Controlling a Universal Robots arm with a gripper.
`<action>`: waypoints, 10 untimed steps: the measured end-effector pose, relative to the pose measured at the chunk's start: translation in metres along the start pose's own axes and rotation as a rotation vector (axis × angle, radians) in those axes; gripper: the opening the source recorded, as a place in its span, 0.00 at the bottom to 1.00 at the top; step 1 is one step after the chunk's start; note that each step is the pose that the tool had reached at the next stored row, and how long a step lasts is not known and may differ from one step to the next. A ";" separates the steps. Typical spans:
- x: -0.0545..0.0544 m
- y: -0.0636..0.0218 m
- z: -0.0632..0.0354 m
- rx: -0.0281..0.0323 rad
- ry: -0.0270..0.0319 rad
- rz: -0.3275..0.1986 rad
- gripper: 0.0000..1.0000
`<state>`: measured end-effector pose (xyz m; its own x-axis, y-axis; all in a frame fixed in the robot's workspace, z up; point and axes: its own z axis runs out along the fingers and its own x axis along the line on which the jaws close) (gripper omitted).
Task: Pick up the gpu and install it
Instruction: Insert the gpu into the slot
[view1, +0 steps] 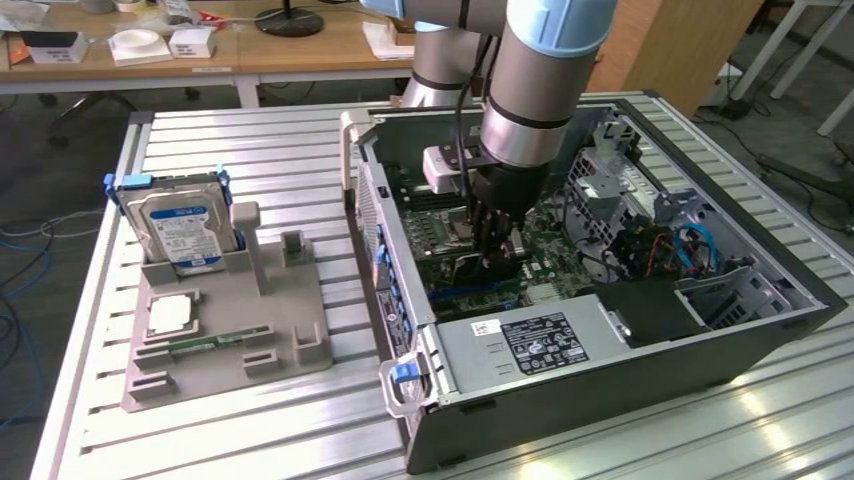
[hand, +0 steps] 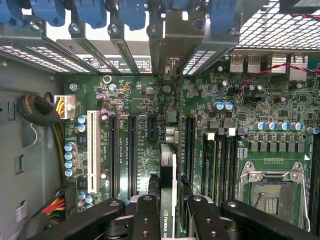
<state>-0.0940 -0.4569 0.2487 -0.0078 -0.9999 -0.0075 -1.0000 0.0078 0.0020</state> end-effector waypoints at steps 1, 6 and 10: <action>0.000 0.0000 0.0000 0.0000 0.0000 0.000 0.26; 0.000 0.0014 0.0056 -0.0003 0.0005 0.000 0.26; 0.000 0.0014 0.0059 -0.0001 0.0001 0.000 0.26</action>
<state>-0.0954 -0.4569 0.2428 -0.0078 -0.9999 -0.0074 -1.0000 0.0078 0.0021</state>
